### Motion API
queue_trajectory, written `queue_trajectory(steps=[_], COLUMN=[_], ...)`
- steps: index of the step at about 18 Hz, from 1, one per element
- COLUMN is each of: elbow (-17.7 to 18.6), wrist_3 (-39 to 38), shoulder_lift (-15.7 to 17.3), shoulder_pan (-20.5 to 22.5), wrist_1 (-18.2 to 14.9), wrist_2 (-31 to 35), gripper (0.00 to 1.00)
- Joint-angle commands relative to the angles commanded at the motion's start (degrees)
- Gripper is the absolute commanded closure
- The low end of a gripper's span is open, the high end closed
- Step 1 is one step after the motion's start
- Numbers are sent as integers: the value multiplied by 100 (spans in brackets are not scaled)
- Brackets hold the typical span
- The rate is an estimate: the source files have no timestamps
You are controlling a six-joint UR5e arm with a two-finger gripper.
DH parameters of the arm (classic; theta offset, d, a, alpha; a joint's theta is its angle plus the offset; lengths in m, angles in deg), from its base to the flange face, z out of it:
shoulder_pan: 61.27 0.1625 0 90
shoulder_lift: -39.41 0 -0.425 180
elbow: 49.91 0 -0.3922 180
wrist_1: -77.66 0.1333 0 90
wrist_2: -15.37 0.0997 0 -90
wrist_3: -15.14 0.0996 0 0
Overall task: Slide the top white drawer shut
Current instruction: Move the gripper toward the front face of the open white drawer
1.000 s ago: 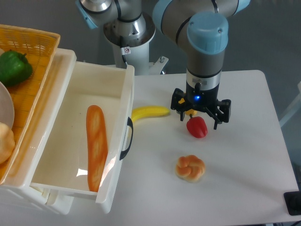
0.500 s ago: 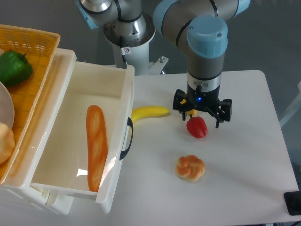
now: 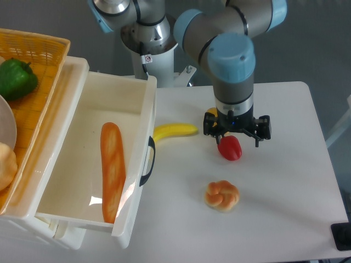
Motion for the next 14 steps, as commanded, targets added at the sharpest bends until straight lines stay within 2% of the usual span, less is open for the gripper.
queue_trajectory(steps=[4, 7, 14], elbow=[9, 35, 70], wrist_3=[-201, -606, -580], shoulder_lift=[-114, -194, -369], shoulder_pan=[-167, -185, -202], wrist_1=[9, 9, 9], wrist_2=[-175, -702, -729], gripper=[0, 0, 0])
